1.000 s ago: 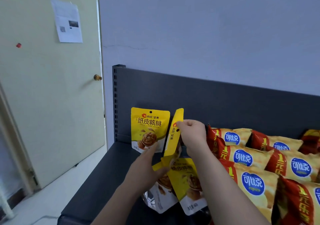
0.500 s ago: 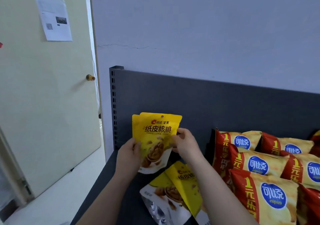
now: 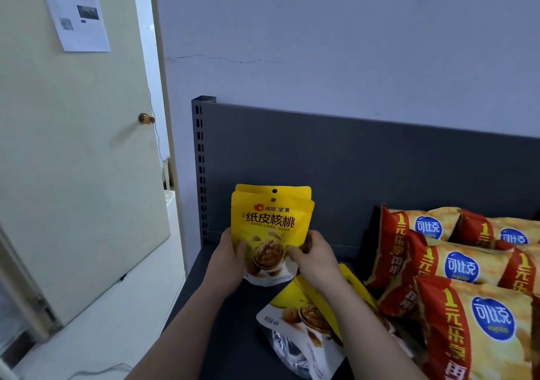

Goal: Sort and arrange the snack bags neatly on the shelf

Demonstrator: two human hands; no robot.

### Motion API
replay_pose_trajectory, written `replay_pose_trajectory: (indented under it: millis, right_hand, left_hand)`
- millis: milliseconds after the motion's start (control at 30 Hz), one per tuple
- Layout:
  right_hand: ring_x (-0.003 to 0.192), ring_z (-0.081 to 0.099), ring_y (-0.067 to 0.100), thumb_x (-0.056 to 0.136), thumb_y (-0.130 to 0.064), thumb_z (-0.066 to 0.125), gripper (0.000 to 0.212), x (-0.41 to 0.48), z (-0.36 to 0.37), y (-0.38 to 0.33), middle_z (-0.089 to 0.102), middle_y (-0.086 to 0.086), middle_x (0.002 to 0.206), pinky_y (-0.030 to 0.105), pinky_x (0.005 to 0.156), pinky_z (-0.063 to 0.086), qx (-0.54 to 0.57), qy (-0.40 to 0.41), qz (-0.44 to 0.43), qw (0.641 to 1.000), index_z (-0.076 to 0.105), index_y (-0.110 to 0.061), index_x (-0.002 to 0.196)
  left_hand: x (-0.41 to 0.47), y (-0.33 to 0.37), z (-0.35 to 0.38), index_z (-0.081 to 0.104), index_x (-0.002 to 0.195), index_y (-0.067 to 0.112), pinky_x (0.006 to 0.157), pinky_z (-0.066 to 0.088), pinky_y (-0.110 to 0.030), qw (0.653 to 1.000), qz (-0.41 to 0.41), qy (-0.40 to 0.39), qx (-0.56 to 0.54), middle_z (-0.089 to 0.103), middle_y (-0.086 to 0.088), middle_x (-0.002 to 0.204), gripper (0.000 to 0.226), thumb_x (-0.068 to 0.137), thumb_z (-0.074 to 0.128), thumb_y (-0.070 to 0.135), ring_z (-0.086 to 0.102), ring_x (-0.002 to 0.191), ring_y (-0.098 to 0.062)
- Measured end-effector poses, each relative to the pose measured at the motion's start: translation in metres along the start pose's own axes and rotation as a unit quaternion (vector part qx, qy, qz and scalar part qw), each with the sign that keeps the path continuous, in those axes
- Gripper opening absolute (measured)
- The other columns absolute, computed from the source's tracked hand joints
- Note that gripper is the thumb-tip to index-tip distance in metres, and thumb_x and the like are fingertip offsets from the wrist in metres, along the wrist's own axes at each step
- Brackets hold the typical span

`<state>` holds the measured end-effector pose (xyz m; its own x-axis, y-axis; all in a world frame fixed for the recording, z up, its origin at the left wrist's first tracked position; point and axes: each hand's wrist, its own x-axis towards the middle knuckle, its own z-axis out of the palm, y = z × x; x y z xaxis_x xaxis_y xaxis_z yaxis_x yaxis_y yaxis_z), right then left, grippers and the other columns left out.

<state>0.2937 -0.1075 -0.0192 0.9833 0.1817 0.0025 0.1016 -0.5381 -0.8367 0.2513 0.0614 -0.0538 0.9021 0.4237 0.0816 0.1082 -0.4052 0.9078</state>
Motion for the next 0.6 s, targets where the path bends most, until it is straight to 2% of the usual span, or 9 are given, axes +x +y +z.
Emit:
replay_pose_trajectory:
  millis: [100,167,233,267,367,433,500,600]
  right_hand:
    - [0.100,0.053,0.018,0.094,-0.027,0.061,0.048,-0.008,-0.009,0.002,0.054,0.006,0.125,0.031,0.080,0.044,-0.055,-0.002,-0.006,0.998,0.041,-0.015,0.136]
    - [0.113,0.052,0.022,0.095,-0.029,0.059,0.058,-0.017,-0.018,0.009,0.046,0.009,0.137,0.030,0.086,0.043,-0.109,-0.004,-0.006,0.994,0.034,-0.014,0.144]
    - [0.127,0.048,0.023,0.094,-0.030,0.058,0.060,-0.028,-0.028,0.019,0.043,0.006,0.145,0.032,0.098,0.044,-0.155,-0.015,0.004,0.988,0.033,-0.015,0.147]
    - [0.127,0.049,0.022,0.094,-0.030,0.058,0.057,-0.034,-0.032,0.025,0.045,0.006,0.144,0.031,0.099,0.043,-0.178,-0.022,0.012,0.984,0.037,-0.015,0.145]
    - [0.109,0.060,0.021,0.091,-0.032,0.058,0.047,-0.048,-0.040,0.042,0.060,0.003,0.126,0.032,0.087,0.050,-0.210,-0.050,0.052,0.975,0.052,-0.015,0.134]
    - [0.117,0.056,0.022,0.089,-0.036,0.057,0.055,-0.055,-0.041,0.050,0.057,0.003,0.133,0.032,0.094,0.048,-0.228,-0.068,0.072,0.969,0.047,-0.016,0.140]
    - [0.126,0.049,0.024,0.089,-0.037,0.060,0.056,-0.060,-0.041,0.057,0.052,0.004,0.139,0.034,0.102,0.043,-0.239,-0.072,0.088,0.964,0.046,-0.014,0.139]
    - [0.117,0.054,0.022,0.083,-0.038,0.066,0.050,-0.064,-0.041,0.067,0.056,0.003,0.125,0.033,0.096,0.046,-0.224,-0.046,0.091,0.969,0.053,-0.017,0.126]
  left_hand:
    - [0.000,-0.003,-0.001,0.043,0.129,0.011,0.078,0.044,-0.033,1.000,-0.023,0.015,-0.001,0.059,-0.001,0.114,0.035,0.100,0.049,0.029,0.059,0.100,-0.021]
    - [-0.007,-0.006,-0.002,0.046,0.114,0.010,0.071,0.046,-0.036,0.997,-0.050,0.046,0.031,0.061,-0.006,0.108,0.031,0.095,0.055,0.034,0.060,0.092,-0.024]
    - [-0.019,-0.007,-0.001,0.046,0.099,0.013,0.067,0.042,-0.034,0.993,-0.066,0.053,0.086,0.058,-0.005,0.097,0.029,0.091,0.059,0.038,0.058,0.085,-0.023]
    - [-0.027,-0.008,0.001,0.046,0.092,0.016,0.065,0.040,-0.032,0.990,-0.063,0.031,0.122,0.056,-0.002,0.090,0.029,0.090,0.059,0.042,0.056,0.081,-0.021]
    - [-0.041,-0.005,0.018,0.047,0.070,0.022,0.054,0.040,-0.028,0.975,-0.037,-0.098,0.197,0.054,0.005,0.067,0.034,0.083,0.061,0.051,0.053,0.063,-0.012]
    - [-0.042,-0.002,0.032,0.048,0.065,0.022,0.053,0.039,-0.028,0.964,-0.047,-0.163,0.206,0.052,0.006,0.062,0.035,0.077,0.064,0.050,0.051,0.059,-0.011]
    - [-0.042,0.005,0.043,0.040,0.059,0.021,0.048,0.032,-0.026,0.960,-0.064,-0.197,0.188,0.042,0.007,0.055,0.040,0.073,0.069,0.044,0.043,0.051,-0.011]
    - [-0.042,0.007,0.052,0.036,0.055,0.020,0.050,0.030,-0.023,0.965,-0.062,-0.217,0.133,0.036,0.006,0.051,0.041,0.073,0.072,0.026,0.039,0.050,-0.012]
